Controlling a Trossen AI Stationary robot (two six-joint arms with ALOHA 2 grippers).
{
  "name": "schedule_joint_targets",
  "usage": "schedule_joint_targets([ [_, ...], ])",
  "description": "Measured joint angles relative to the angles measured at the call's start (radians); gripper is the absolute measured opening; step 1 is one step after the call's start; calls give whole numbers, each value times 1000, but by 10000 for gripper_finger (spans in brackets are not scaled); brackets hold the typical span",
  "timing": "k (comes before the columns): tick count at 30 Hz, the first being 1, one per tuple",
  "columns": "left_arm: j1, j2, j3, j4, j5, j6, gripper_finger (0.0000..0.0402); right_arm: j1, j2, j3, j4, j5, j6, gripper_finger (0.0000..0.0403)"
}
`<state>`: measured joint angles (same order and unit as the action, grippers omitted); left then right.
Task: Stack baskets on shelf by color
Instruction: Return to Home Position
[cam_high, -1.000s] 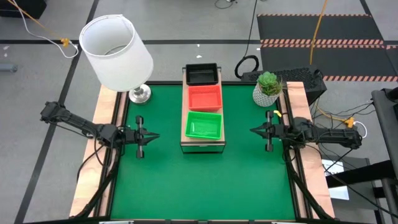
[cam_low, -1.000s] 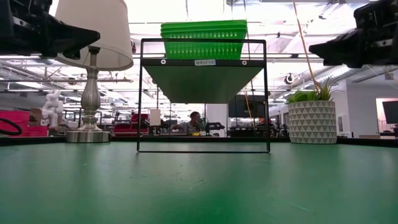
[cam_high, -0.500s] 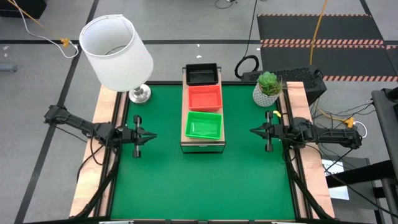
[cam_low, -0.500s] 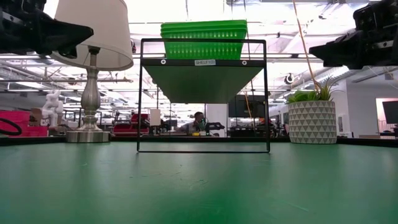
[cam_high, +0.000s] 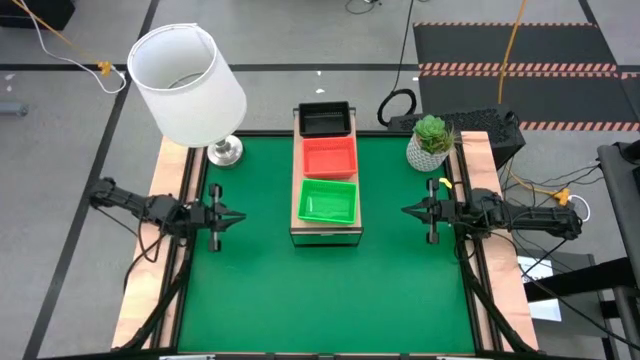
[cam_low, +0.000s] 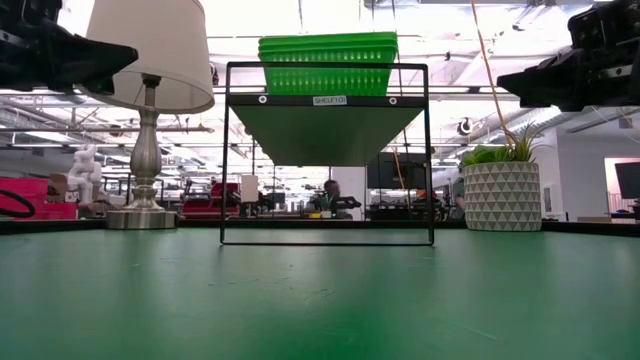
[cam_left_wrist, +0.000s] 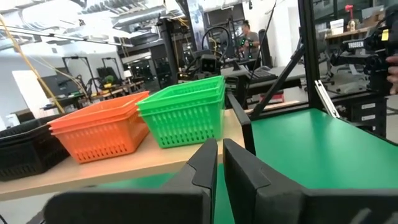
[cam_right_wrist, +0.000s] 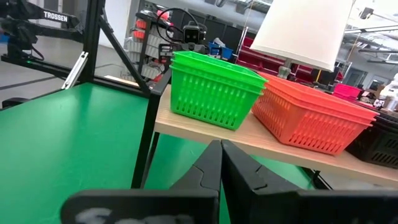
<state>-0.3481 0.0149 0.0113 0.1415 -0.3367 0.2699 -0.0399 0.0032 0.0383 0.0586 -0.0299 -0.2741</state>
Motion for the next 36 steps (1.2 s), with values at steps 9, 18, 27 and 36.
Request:
schedule_joint_targets([
  [9, 1, -12, 1, -77, 15, -41, 30, 0, 0, 0, -3, 2, 0, 0],
  [18, 41, -12, 2, -90, 23, -37, 30, 0, 0, 0, -3, 2, 0, 0],
  [27, 137, -12, 3, -105, 127, -44, 30, 0, 0, 0, -3, 2, 0, 0],
  [36, 253, -12, 2, -121, 249, -61, 30, 0, 0, 0, -3, 2, 0, 0],
])
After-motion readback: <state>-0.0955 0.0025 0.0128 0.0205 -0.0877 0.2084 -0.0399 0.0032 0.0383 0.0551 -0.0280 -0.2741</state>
